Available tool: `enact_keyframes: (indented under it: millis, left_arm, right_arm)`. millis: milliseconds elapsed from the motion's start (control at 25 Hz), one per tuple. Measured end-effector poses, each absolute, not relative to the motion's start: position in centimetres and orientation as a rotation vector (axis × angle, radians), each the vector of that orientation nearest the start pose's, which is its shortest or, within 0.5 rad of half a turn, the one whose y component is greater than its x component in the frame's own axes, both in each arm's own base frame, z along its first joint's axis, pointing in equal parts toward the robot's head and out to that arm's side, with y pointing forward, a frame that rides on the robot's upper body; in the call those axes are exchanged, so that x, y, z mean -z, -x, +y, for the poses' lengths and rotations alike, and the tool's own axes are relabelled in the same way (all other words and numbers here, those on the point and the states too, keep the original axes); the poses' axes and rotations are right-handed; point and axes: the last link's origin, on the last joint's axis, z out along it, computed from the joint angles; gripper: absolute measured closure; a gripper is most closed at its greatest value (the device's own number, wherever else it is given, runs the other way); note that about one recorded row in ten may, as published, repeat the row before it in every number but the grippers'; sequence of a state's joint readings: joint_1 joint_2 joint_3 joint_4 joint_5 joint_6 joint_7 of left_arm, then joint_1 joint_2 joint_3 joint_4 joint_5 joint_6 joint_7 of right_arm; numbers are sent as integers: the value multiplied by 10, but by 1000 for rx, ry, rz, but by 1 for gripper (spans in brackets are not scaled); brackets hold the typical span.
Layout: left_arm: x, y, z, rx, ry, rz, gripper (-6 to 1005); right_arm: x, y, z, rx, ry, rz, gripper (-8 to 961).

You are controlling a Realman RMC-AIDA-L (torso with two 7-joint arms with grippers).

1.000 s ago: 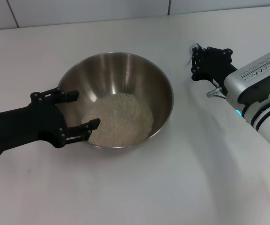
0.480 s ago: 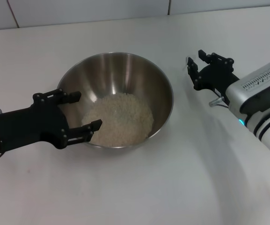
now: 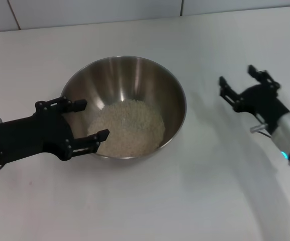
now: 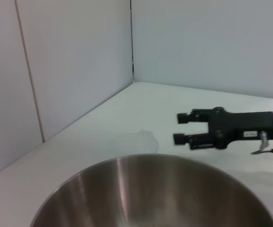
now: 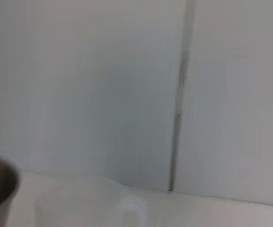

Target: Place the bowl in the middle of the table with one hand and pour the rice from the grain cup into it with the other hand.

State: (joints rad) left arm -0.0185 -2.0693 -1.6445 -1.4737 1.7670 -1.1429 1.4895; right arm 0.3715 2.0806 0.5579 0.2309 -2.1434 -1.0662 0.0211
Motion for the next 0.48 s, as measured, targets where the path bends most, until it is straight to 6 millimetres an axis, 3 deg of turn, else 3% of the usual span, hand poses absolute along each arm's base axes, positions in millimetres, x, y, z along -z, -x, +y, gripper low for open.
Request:
enact_keyframes:
  millis: [120,240,360,480]
  left_arm:
    - [2,213,278,407,2645,-329,198]
    - [1,214,276,406,2647,-332,198]
    - [1,214,275,406,2658,-331,198]
    - [1,214,275,407,2659,-330,198]
  right_arm:
    - [43,-341,280,-653,1717,569,252]
    - [26,-337,256,-822,1765,486,149]
    - [10,-335,247,-954,1938,452,114]
    - [-10,-333,249,-973,2180,415,113]
